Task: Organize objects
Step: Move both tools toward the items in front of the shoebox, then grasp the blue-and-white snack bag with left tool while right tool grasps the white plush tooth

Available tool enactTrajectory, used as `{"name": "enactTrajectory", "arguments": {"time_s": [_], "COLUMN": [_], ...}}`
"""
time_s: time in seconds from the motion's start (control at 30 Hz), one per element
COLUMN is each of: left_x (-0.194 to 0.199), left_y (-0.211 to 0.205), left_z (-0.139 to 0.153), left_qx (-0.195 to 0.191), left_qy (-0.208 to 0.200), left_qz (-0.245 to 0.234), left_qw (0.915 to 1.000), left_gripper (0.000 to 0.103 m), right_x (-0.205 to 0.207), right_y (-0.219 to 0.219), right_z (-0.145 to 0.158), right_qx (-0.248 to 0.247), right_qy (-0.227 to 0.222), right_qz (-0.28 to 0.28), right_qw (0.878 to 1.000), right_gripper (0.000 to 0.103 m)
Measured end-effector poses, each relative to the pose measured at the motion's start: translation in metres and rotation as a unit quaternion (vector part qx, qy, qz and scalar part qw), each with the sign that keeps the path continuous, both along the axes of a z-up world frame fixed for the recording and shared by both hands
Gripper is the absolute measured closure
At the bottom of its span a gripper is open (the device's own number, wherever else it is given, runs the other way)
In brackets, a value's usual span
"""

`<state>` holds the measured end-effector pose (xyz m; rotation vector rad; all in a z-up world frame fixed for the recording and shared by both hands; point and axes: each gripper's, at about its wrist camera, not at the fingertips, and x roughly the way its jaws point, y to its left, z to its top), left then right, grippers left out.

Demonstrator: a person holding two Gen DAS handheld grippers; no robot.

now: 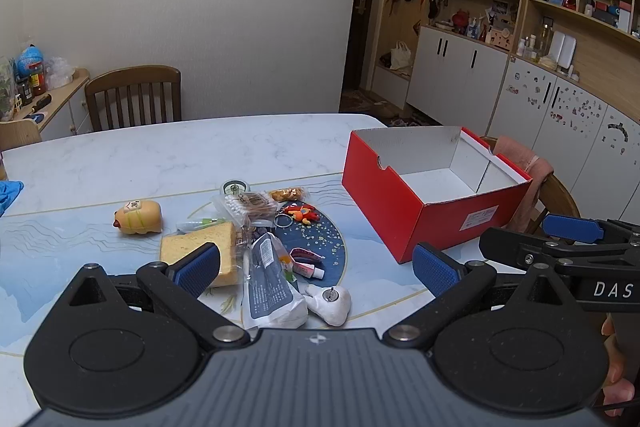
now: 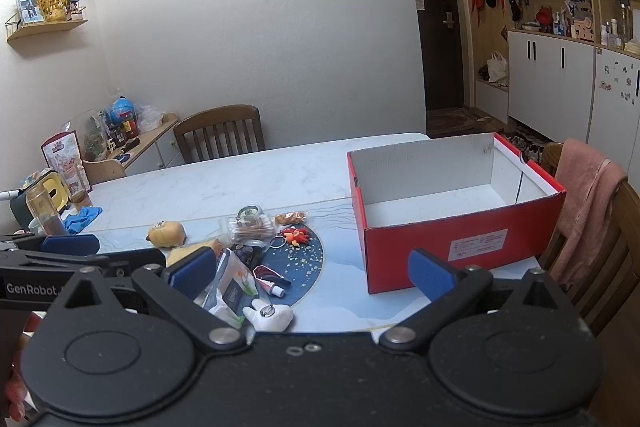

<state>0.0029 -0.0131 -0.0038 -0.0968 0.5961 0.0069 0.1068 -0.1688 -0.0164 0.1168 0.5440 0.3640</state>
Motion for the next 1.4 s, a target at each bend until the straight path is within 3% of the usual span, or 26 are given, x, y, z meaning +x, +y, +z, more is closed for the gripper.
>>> {"name": "enactTrajectory", "arguments": {"time_s": [0.5,0.63,0.87,1.03,1.4], "left_x": [0.001,0.006,0.028,0.051,0.092], "left_y": [0.018,0.031,0.053,0.049,0.040], "left_z": [-0.002,-0.007,-0.029,-0.050,-0.106], "left_qx": [-0.003,0.015,-0.003,0.002,-0.015], "left_qy": [-0.005,-0.008,0.029,0.053,0.137], "left_qz": [0.021,0.035,0.023,-0.006,-0.026], "left_qw": [0.9998,0.9992,0.9993,0.9986,0.9901], "left_gripper": [0.000,0.000,0.000,0.000,0.001], "right_x": [0.013,0.021,0.043,0.057,0.074], "right_y": [0.012,0.022,0.042,0.059,0.086], "right_z": [-0.005,-0.011,-0.031,-0.060,-0.118], "right_qx": [-0.008,-0.017,-0.040,-0.090,-0.159], "right_qy": [0.007,0.017,0.048,0.063,0.090], "right_qz": [0.034,0.049,0.070,0.097,0.141], "right_qw": [0.999,0.998,0.996,0.989,0.973], "right_gripper": [0.000,0.001,0.001,0.004,0.013]}}
